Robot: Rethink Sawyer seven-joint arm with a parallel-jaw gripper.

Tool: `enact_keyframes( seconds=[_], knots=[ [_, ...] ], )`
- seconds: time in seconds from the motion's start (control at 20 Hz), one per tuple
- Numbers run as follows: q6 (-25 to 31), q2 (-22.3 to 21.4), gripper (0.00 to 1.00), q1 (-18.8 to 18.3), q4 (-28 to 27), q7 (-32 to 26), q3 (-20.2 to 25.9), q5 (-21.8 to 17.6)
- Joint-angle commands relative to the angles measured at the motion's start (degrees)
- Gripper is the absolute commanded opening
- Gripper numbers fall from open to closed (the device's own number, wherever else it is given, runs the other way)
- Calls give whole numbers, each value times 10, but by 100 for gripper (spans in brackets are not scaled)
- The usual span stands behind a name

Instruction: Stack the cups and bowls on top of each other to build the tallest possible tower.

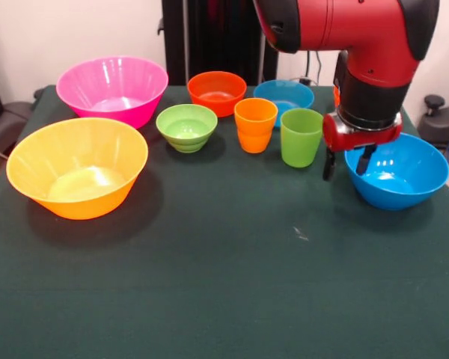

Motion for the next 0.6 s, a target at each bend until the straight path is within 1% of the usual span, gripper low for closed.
enact_keyframes(
  seconds=[0.05,0.15,0.3,0.4,0.55,0.6],
  knots=[
    [-48,3,100,-10,19,29,62,-19],
    [-44,-2,100,-15,27,24,64,-19],
    [-37,-18,100,-21,55,19,60,-26],
    [-41,-20,100,-25,65,18,60,-30],
    [-33,-22,100,-20,64,21,54,-31],
    [-24,-21,100,-14,55,24,49,-31]
  ],
)
